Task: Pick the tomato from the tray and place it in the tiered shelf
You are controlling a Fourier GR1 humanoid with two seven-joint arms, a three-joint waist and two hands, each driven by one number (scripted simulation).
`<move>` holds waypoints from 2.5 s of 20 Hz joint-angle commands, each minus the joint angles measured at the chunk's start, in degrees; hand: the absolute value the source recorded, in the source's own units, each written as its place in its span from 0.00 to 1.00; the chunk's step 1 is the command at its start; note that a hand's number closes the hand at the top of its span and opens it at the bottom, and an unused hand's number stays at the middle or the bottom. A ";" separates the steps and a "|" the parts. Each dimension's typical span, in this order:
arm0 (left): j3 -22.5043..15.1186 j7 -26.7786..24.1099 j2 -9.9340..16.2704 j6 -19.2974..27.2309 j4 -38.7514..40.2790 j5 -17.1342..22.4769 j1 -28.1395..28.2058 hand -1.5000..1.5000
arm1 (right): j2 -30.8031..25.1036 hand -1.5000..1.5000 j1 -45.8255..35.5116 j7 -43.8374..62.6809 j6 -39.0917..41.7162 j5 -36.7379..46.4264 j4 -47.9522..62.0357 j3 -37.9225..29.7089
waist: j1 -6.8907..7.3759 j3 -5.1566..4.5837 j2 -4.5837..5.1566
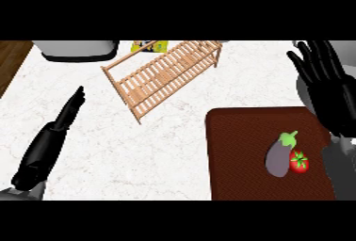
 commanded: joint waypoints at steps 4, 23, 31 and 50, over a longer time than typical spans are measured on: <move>0.88 3.45 -2.13 1.10 5.75 2.74 6.37 0.50 | -11.39 0.00 14.38 7.02 -11.51 11.29 6.12 -10.95 | -4.12 0.24 0.72; 0.14 10.09 -8.04 -4.11 13.34 5.23 2.01 0.50 | -13.88 0.00 39.70 25.80 -10.50 13.64 -13.90 -14.86 | 1.23 0.45 0.30; -1.71 9.02 -10.18 -4.12 15.57 3.70 -0.25 0.50 | -29.96 0.00 38.86 48.86 -5.92 33.86 -16.09 -4.49 | 3.97 0.18 1.28; 0.48 8.53 -11.68 -5.02 16.23 2.59 1.76 0.50 | -11.77 0.00 7.85 82.05 3.02 45.50 -0.21 18.49 | 2.73 0.53 0.46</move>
